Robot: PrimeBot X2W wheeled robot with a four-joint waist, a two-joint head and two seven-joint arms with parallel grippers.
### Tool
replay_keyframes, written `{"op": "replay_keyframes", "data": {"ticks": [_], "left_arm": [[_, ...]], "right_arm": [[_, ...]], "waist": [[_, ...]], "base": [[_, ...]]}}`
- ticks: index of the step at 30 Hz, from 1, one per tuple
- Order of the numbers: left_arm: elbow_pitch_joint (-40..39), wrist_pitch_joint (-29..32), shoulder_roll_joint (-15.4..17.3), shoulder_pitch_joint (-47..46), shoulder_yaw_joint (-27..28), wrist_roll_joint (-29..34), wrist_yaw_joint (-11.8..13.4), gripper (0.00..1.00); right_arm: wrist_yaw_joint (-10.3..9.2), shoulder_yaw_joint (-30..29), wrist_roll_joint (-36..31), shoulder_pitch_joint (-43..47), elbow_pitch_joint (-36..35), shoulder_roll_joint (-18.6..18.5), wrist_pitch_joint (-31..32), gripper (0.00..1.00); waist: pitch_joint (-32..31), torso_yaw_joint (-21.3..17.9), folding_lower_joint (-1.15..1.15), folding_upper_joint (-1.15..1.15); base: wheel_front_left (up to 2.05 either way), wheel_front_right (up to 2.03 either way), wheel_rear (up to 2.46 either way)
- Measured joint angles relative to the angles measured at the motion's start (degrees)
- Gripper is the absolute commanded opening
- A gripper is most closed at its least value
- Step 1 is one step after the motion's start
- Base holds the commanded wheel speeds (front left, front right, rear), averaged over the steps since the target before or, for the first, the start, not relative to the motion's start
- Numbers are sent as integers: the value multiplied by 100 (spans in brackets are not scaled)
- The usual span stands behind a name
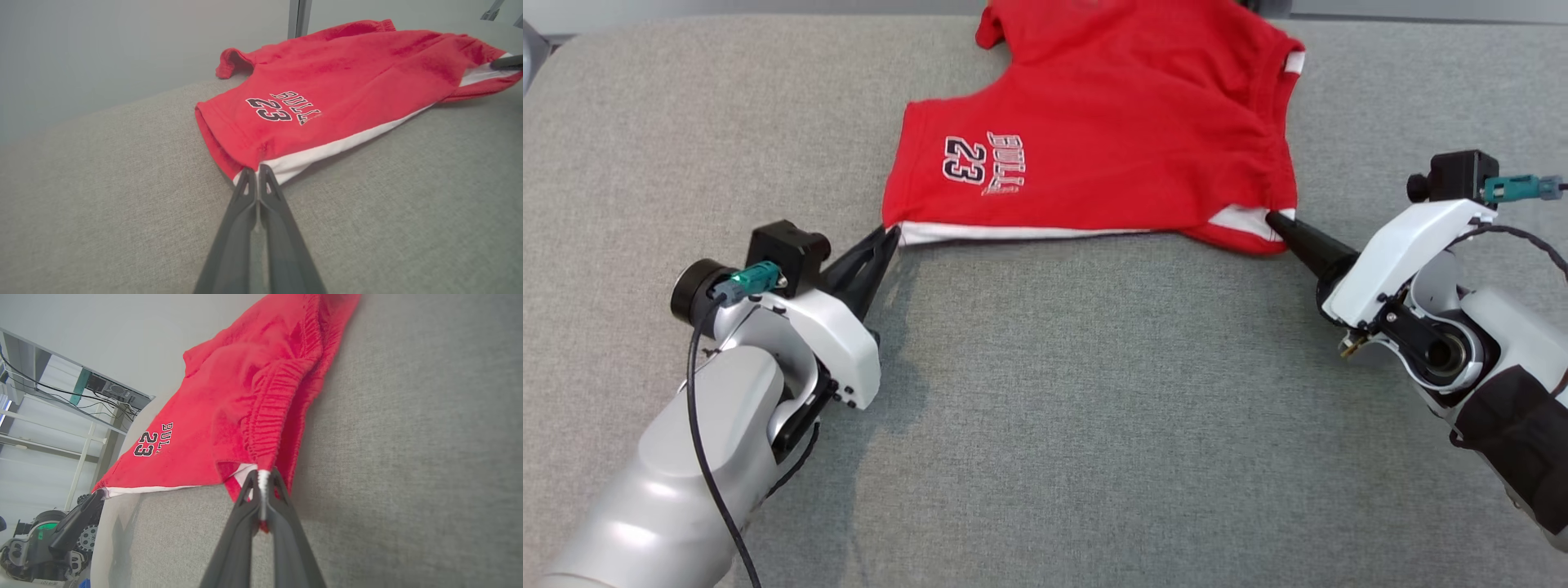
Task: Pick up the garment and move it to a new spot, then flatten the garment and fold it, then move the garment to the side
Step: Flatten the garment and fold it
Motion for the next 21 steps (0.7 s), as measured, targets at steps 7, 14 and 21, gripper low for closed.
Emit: {"op": "replay_keyframes", "data": {"ticks": [7,14,21], "left_arm": [[-146,371,330,217,-639,-55,0,0],[-661,701,816,349,-1229,-278,-1,0],[-1084,927,1239,457,-1528,-432,-1,0]], "right_arm": [[0,153,214,166,104,-29,592,0],[0,296,323,262,209,-60,1112,0],[0,453,449,371,168,-88,1695,0]], "waist": [[-242,-69,0,0],[-463,-105,0,0],[-669,-133,0,0]], "base": [[0,0,0],[0,0,0],[0,0,0]]}}
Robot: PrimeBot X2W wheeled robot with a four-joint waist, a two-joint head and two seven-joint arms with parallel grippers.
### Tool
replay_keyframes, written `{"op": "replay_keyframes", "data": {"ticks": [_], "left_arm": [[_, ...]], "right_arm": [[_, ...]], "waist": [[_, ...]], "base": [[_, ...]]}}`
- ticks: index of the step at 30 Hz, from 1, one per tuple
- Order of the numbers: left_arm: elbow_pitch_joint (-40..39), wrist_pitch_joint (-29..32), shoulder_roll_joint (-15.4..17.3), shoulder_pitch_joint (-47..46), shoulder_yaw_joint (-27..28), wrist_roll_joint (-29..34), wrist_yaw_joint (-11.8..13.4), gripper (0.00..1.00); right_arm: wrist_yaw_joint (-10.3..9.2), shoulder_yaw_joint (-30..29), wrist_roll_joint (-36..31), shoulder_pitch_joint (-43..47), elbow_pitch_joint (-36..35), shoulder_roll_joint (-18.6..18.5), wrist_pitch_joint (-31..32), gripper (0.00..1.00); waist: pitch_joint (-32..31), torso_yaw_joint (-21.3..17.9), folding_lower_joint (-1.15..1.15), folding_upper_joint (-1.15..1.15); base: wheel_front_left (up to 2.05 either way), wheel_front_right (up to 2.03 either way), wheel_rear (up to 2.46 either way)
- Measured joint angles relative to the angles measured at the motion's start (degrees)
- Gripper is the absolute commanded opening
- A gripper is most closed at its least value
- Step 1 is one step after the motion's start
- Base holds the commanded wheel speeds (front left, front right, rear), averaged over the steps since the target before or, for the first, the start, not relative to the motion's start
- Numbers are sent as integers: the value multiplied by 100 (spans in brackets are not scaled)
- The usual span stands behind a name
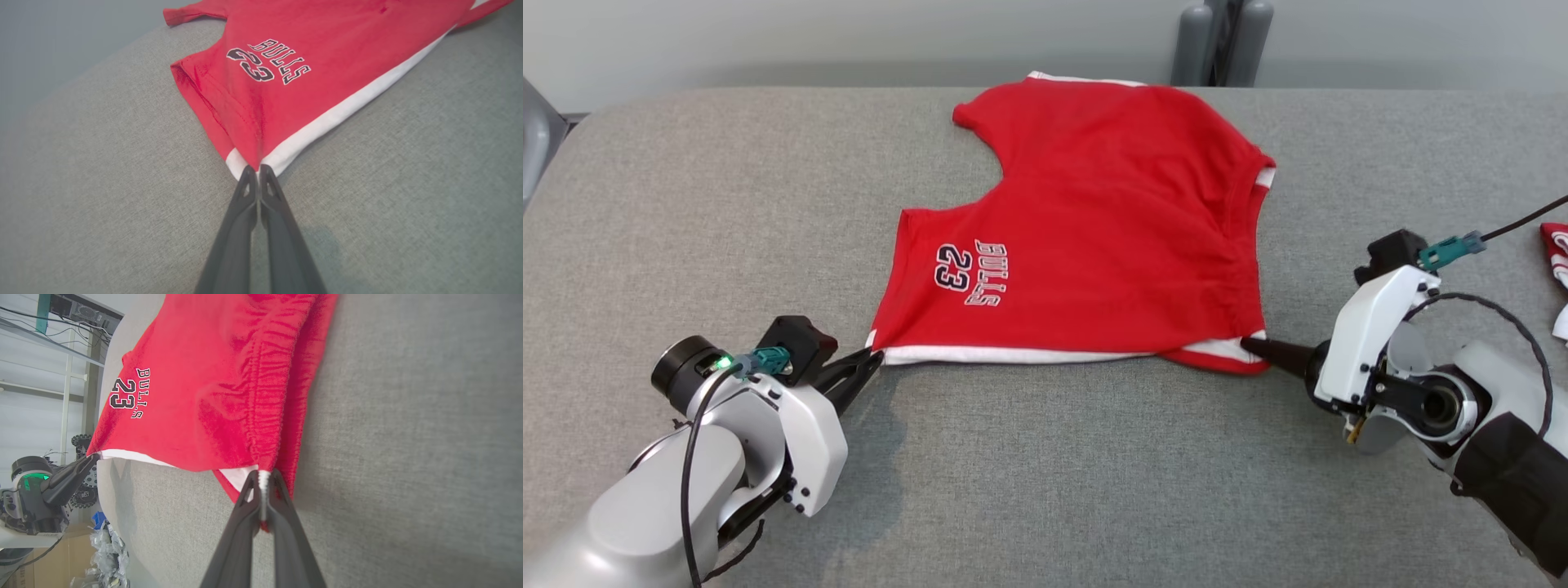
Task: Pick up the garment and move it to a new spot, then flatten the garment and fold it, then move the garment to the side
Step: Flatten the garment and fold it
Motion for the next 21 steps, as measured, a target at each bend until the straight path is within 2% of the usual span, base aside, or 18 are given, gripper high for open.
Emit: {"op": "replay_keyframes", "data": {"ticks": [8,14,21], "left_arm": [[-471,277,364,182,-198,-109,0,0],[-1057,662,816,473,-347,-268,0,0],[-2169,1295,1341,963,-477,-732,33,0]], "right_arm": [[0,134,66,247,-437,-241,437,0],[0,183,188,470,-646,-481,798,0],[0,258,382,881,-1096,-875,1053,0]], "waist": [[-238,-16,0,0],[-539,-57,0,0],[-851,-74,0,0]], "base": [[0,0,0],[0,0,0],[0,0,0]]}}
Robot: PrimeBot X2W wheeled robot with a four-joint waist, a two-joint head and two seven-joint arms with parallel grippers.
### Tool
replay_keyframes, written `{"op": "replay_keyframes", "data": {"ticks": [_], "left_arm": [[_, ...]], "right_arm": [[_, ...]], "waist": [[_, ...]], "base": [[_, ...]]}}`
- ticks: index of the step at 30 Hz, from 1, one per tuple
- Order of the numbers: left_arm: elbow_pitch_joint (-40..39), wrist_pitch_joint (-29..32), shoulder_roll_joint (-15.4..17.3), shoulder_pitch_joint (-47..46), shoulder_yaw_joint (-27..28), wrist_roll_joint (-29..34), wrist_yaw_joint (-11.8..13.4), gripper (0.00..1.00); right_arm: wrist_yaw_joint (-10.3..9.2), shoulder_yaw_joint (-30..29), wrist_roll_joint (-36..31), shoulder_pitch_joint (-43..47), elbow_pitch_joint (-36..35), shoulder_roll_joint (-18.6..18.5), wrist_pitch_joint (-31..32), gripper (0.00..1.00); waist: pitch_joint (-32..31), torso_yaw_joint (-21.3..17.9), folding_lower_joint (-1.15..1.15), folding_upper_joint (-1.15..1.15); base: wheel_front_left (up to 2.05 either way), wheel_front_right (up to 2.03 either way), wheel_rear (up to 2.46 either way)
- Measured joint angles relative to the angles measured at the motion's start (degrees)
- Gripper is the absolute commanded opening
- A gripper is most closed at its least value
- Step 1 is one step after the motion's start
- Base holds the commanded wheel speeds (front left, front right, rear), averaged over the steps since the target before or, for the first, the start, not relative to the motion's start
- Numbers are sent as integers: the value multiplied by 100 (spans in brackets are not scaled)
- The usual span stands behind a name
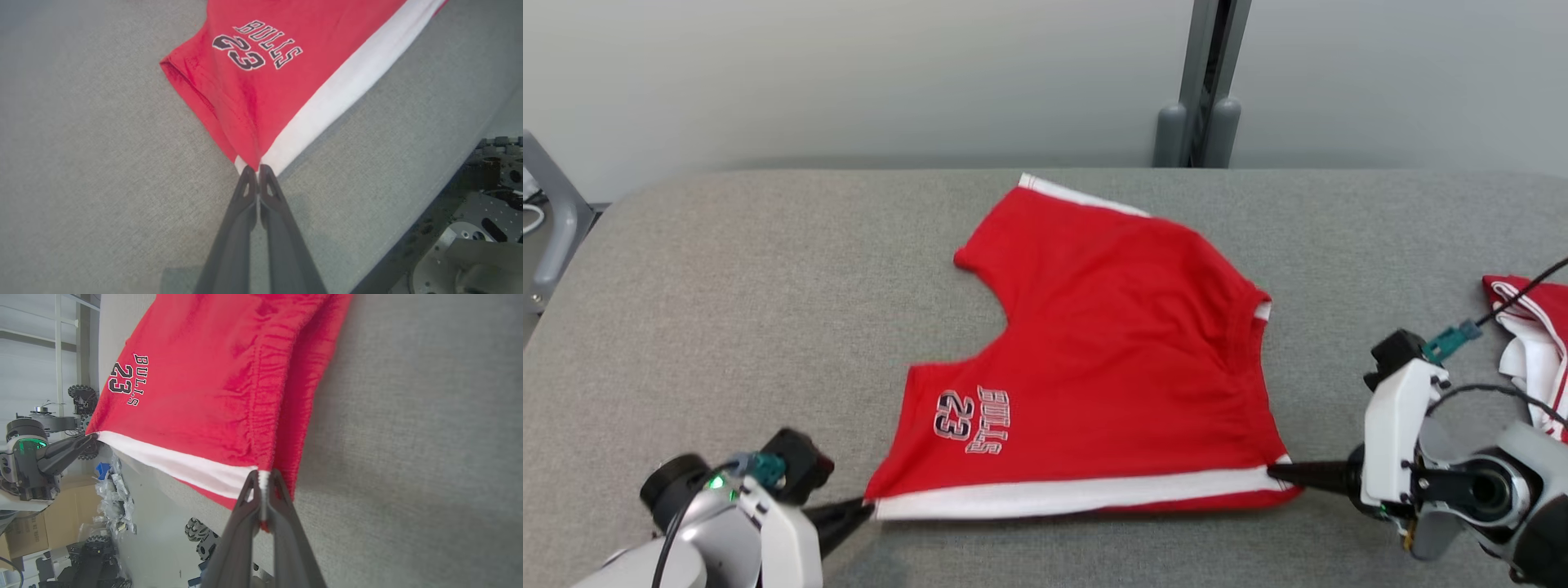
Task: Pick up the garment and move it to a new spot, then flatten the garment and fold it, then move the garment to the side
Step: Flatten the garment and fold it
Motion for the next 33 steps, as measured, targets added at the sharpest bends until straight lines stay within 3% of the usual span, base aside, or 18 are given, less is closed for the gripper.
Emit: {"op": "replay_keyframes", "data": {"ticks": [7,14,24,33], "left_arm": [[-1269,555,738,474,-151,-307,258,0],[-2109,758,1143,846,-241,-485,598,0],[-2575,920,1298,1046,-333,-600,800,0],[-2495,580,1344,716,104,-534,928,0]], "right_arm": [[0,141,149,380,-568,-388,172,0],[0,393,434,773,-1070,-750,225,0],[0,811,675,992,-1491,-1146,52,0],[0,854,1084,655,-1726,-1079,-593,0]], "waist": [[-262,-76,0,0],[-395,-151,0,0],[-345,-177,0,0],[-176,-316,0,0]], "base": [[0,0,0],[0,0,0],[0,0,0],[0,0,0]]}}
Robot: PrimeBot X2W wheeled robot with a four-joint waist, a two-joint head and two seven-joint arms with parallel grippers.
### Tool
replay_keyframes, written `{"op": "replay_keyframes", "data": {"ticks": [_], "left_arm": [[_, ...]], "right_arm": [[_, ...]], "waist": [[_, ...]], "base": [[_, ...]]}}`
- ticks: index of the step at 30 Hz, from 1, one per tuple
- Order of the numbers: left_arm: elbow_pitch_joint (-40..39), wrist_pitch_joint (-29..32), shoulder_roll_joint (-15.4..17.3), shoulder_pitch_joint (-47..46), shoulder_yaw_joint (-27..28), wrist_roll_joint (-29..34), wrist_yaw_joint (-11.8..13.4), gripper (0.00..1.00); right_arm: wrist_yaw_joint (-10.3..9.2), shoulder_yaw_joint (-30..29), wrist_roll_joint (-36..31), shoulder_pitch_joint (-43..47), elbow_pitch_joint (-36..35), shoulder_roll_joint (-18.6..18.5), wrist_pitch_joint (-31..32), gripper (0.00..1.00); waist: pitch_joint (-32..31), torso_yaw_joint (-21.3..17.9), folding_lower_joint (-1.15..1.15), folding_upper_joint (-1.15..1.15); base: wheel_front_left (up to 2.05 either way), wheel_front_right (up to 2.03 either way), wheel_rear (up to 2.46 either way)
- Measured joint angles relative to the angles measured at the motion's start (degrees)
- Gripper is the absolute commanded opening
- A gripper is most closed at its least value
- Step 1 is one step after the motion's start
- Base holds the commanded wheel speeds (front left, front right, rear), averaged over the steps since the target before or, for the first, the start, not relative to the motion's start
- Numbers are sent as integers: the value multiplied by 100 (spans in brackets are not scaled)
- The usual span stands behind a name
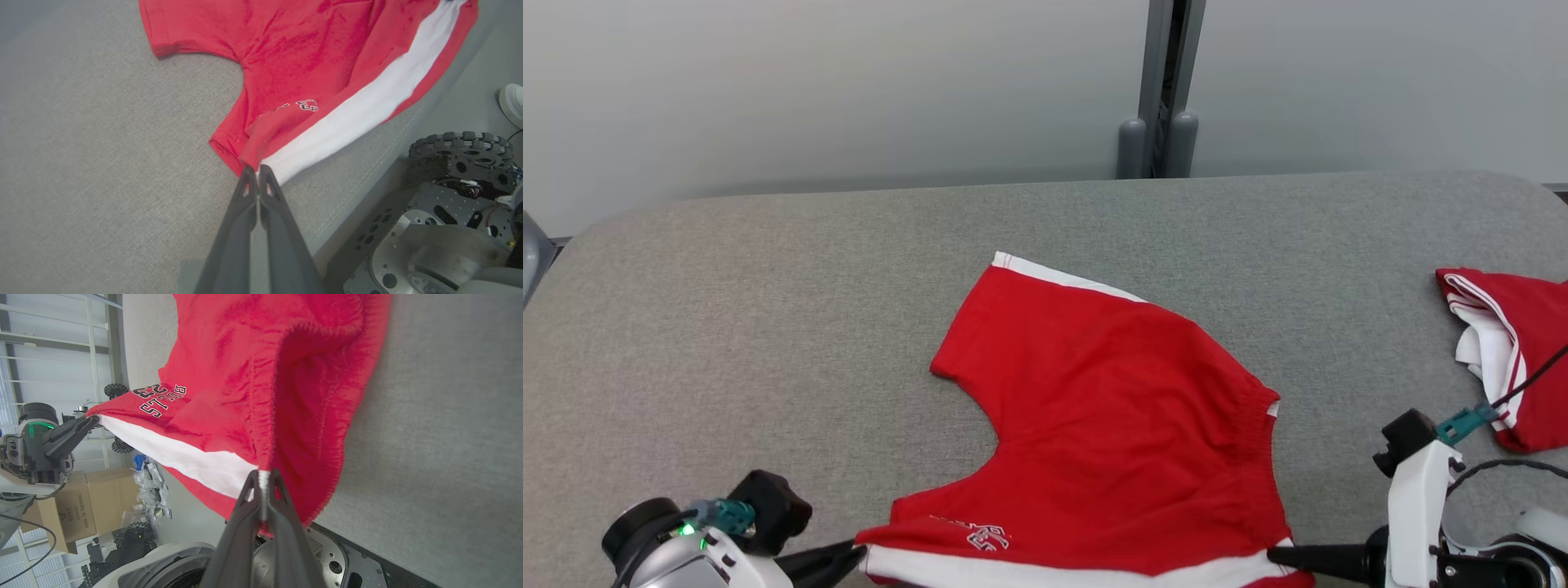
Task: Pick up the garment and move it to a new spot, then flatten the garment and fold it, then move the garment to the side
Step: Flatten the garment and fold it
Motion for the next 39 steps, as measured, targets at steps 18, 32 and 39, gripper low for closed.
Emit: {"op": "replay_keyframes", "data": {"ticks": [18,32,39], "left_arm": [[890,279,-241,-1283,837,-425,63,0],[2274,363,-893,-2412,865,207,-68,0],[2862,232,-1091,-2819,855,478,-192,0]], "right_arm": [[0,-428,277,-477,77,864,-1397,0],[0,-1065,100,-638,392,1558,-1971,0],[0,-1385,56,-671,479,1930,-2154,0]], "waist": [[580,-720,0,0],[1133,-1303,0,0],[1354,-1478,0,0]], "base": [[0,0,0],[0,0,0],[0,0,0]]}}
